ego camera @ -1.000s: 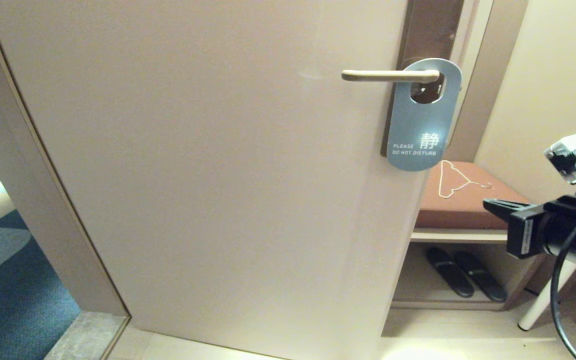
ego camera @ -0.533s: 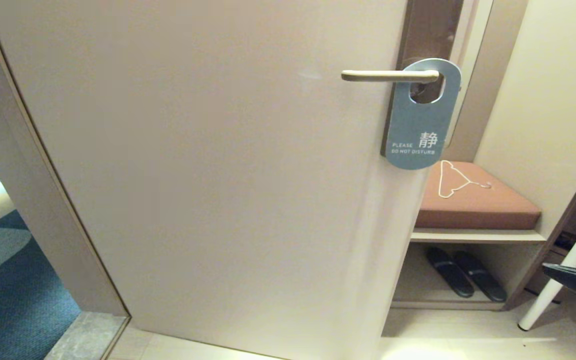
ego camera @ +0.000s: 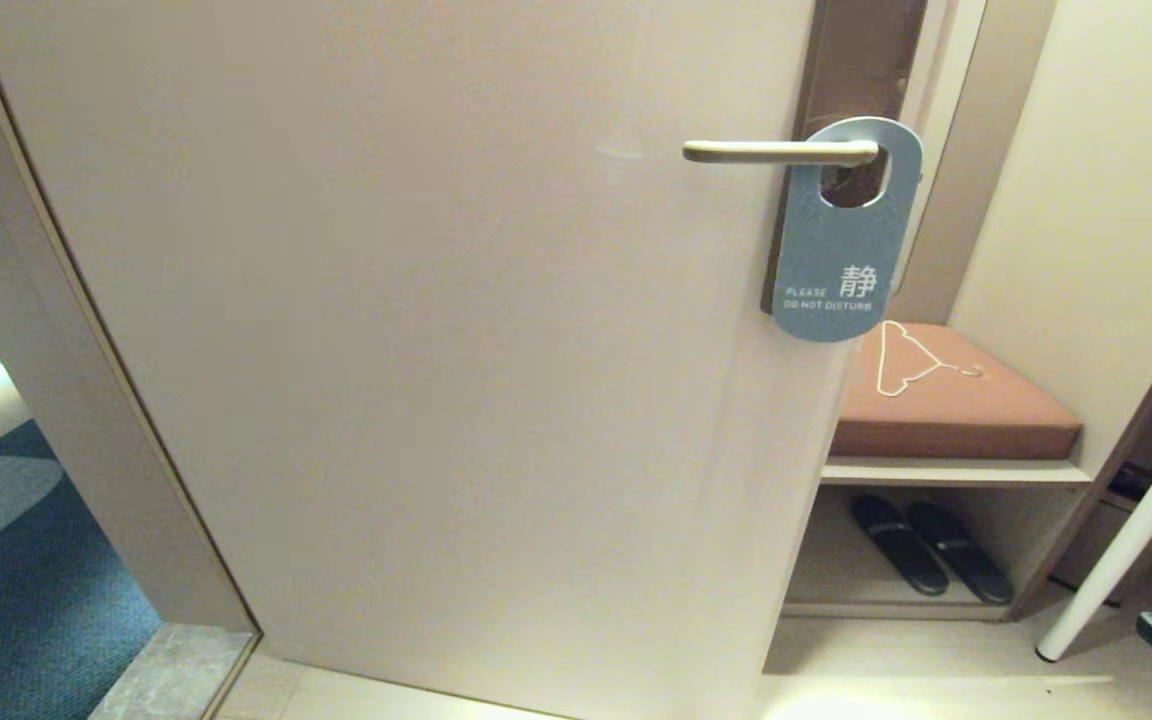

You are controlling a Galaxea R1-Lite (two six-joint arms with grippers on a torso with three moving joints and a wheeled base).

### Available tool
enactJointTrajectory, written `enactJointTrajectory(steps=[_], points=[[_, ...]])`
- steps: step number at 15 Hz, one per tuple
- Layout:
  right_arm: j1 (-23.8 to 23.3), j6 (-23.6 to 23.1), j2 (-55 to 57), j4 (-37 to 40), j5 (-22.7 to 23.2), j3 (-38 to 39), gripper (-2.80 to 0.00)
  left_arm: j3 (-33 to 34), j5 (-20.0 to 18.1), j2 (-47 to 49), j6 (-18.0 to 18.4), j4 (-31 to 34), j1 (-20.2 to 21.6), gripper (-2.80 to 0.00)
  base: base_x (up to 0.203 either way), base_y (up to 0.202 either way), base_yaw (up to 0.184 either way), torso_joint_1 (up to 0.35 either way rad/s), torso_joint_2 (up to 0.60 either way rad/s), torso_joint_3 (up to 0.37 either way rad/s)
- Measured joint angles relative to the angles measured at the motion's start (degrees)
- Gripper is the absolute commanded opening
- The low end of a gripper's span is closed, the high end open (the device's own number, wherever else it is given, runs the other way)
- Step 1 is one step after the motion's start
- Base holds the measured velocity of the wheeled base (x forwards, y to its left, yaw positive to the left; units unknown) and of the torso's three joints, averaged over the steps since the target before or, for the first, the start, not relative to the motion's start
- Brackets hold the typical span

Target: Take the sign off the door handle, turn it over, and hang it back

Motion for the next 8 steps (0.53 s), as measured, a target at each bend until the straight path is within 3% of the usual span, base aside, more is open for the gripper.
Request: enactJointTrajectory(steps=[3,8], points=[[0.1,-0.1,-8.2,-3.8,-0.4,6.5,-2.8,0.0,0.0,0.0,0.0,0.0,0.0,-2.8,0.0,0.0,0.0,0.0,0.0,0.0],[-0.6,-2.7,-19.6,8.3,-1.0,8.1,-2.8,0.0,0.0,0.0,0.0,0.0,0.0,-2.8,0.0,0.0,0.0,0.0,0.0,0.0]])
